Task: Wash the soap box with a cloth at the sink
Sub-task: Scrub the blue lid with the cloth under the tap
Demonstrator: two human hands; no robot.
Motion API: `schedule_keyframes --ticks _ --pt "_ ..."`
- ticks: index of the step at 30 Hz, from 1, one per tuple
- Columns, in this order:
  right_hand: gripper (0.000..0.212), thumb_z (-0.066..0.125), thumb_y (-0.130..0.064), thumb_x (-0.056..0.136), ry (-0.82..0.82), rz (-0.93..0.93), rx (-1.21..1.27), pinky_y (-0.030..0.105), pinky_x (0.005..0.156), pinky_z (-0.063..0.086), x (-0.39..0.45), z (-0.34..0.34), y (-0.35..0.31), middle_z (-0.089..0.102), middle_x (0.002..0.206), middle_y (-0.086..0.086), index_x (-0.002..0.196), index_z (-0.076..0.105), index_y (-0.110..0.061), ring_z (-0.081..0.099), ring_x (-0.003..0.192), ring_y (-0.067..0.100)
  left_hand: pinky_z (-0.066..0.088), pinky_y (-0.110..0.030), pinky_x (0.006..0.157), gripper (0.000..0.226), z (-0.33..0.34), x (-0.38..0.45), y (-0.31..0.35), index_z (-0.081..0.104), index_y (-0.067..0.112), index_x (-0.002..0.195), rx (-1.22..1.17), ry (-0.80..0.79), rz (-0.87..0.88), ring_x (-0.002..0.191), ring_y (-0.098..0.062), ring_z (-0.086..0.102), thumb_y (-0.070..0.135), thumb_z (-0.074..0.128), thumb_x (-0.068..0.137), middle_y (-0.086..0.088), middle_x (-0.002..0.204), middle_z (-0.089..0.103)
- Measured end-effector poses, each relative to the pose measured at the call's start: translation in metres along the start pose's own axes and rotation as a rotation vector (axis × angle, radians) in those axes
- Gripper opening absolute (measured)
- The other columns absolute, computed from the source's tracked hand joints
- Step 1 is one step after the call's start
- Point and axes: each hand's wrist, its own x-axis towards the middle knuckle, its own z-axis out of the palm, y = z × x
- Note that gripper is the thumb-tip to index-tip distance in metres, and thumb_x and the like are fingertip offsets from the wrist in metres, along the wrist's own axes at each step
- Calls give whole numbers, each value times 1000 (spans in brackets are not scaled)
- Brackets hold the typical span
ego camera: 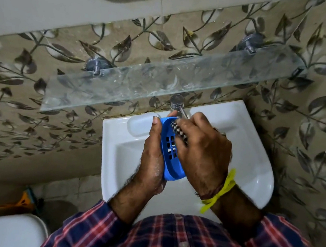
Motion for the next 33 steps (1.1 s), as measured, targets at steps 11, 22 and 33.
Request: schedule_keyframes --ticks 11,22,33 --pt "23 70 -25 88 31 -43 -72 36 50 53 -7 7 7 65 91 10 106 74 -11 64 59 29 58 -42 91 66 2 -1 -6 59 32 138 57 27 1 119 -28 67 72 41 89 -7 129 71" --pt "22 70 -27 89 -12 -70 -7 30 57 51 -12 3 7 67 101 3 107 72 -15 68 68 23 53 -51 101 60 -3 1 -4 63 31 135 92 45 56 117 -32 67 68 37 95 -12 127 71" --pt "24 69 -26 90 -34 52 111 33 56 54 -9 8 3 65 98 3 110 73 -14 66 71 24 57 -41 93 50 -6 3 -6 69 41 123 150 43 86 116 -23 70 69 38 96 -2 123 74"
